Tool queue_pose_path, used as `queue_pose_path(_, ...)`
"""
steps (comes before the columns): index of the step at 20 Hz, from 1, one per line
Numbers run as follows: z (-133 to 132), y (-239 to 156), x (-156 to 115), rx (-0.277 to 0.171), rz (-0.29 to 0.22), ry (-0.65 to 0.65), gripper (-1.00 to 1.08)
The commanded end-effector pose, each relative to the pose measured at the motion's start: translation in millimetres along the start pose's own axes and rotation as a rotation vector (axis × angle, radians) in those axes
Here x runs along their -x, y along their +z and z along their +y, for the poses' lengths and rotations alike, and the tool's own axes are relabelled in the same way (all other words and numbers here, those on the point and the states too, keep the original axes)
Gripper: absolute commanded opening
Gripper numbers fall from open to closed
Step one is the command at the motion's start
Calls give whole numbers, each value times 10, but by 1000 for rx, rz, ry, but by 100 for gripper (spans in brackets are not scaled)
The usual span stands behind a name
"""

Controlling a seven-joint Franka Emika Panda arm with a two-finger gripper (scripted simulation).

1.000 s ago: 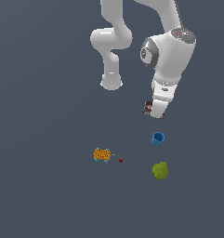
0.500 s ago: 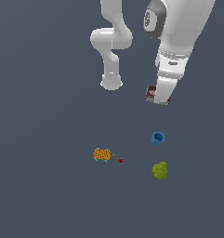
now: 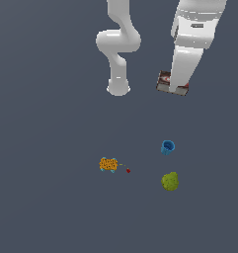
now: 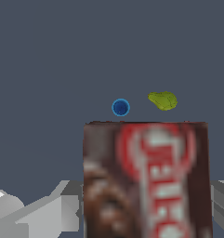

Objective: Pick up a designated object from a clutter of objects.

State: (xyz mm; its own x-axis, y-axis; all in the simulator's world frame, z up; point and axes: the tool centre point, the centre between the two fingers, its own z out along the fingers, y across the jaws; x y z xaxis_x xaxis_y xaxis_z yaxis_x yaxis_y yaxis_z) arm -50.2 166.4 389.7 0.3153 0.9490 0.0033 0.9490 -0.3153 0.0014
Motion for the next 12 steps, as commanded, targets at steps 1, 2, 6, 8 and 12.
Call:
queue_pose_path(1,39,-160,17,-1,-1,0,-100)
queue_pose_path(2,54,-210,20,-1,-2,0,-100)
queue_pose_path(6,98,-368,32,-1,-3,1,-100)
queue_pose_path(8,113,-417,34,-1,-3,1,-100)
queue_pose_path(12,128,-466,37,-1,-3,1,-100)
